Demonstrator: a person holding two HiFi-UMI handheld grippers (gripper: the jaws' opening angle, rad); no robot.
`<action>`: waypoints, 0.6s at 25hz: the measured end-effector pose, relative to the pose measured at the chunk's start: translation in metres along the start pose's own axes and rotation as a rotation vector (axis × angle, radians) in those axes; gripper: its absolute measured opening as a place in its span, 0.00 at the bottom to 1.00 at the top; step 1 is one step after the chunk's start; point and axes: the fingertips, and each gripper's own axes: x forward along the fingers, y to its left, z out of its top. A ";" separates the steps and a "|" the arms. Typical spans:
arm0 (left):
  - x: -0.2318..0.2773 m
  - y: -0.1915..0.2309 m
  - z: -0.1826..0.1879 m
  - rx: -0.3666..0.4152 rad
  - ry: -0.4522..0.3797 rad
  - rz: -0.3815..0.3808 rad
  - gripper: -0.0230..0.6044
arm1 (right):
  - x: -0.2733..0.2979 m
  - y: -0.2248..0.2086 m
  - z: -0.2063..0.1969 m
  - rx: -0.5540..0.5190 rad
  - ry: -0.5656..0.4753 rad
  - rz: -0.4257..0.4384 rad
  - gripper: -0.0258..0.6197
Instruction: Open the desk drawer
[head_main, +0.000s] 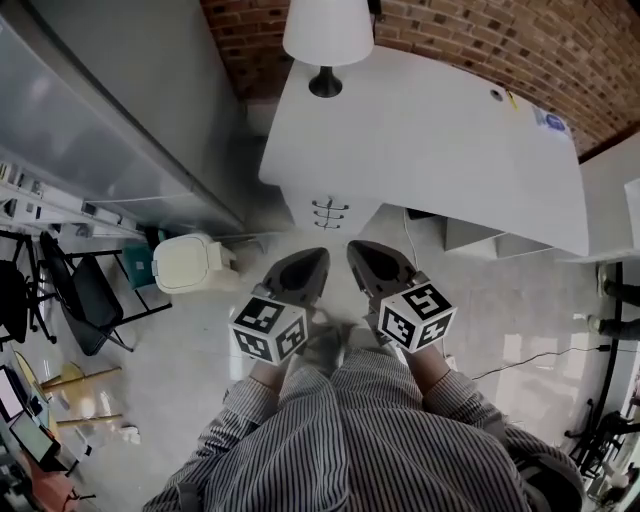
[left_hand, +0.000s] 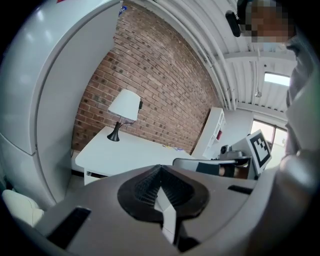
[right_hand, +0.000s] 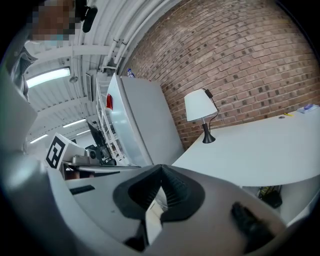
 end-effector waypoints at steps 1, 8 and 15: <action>-0.001 0.003 -0.002 -0.003 0.005 -0.003 0.05 | 0.000 -0.002 -0.002 0.007 0.003 -0.012 0.06; 0.001 0.027 -0.013 -0.057 0.019 0.025 0.05 | 0.018 -0.004 -0.014 0.056 0.035 -0.021 0.06; 0.019 0.032 -0.022 -0.103 0.032 0.037 0.05 | 0.025 -0.008 -0.017 0.069 0.024 0.035 0.06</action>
